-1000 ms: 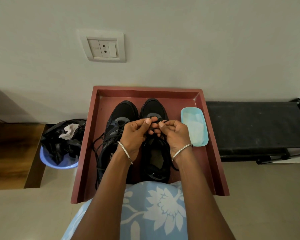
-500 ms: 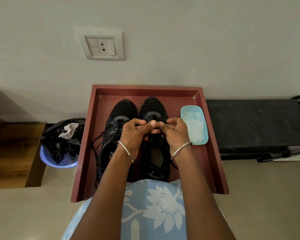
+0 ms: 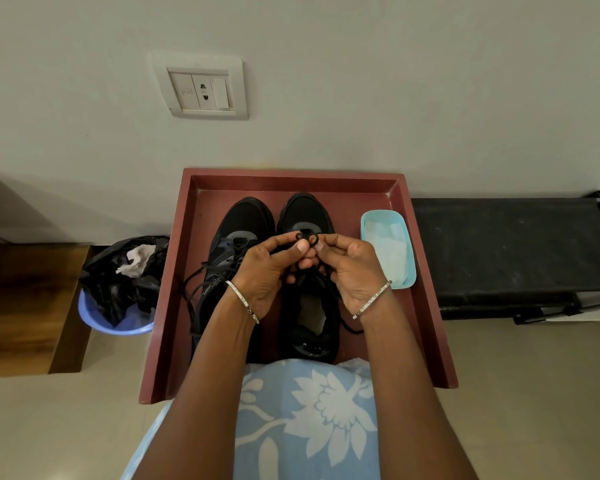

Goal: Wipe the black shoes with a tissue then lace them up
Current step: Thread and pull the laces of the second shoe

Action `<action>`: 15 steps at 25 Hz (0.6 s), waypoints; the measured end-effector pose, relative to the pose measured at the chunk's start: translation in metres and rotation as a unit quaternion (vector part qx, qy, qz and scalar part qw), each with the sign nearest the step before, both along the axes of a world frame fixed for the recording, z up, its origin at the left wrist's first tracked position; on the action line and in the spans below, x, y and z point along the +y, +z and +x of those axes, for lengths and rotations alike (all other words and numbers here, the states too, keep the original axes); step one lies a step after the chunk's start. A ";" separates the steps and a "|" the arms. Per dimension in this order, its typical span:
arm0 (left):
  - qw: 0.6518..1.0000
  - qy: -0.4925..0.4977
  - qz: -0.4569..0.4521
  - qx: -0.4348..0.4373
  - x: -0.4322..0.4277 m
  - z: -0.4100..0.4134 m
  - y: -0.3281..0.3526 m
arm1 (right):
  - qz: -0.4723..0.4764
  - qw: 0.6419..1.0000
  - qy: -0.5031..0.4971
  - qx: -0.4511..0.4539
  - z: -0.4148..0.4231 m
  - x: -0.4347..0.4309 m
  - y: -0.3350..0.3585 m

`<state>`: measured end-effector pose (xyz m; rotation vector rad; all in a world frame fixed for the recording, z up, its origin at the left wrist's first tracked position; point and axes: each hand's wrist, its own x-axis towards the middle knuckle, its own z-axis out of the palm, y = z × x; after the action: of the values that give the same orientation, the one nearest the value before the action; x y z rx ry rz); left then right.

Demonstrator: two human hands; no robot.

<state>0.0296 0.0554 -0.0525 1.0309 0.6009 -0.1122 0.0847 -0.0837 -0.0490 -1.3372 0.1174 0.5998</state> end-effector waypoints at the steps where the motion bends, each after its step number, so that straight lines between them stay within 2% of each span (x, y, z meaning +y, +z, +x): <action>1: 1.000 -0.004 0.000 -0.002 0.000 0.000 0.000 | 0.011 1.000 0.012 0.006 0.001 -0.002 0.002; 5: 1.000 0.014 0.026 -0.002 0.000 -0.001 -0.001 | 0.006 0.998 0.060 0.010 0.003 -0.006 0.007; 10: 0.973 0.004 0.209 -0.101 -0.004 0.000 0.002 | -0.033 0.998 -0.042 0.042 0.004 0.008 0.001; 12: 0.941 -0.024 0.302 -0.154 -0.004 0.002 0.003 | -0.042 0.995 -0.070 0.057 0.005 0.012 -0.003; 15: 0.864 -0.052 0.459 -0.200 -0.003 0.002 -0.002 | -0.072 0.993 -0.080 0.056 0.004 0.015 -0.008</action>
<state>0.0315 0.0520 -0.0542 1.9535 0.1860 0.3279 0.0891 -0.0687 -0.0572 -1.4173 0.3610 0.5385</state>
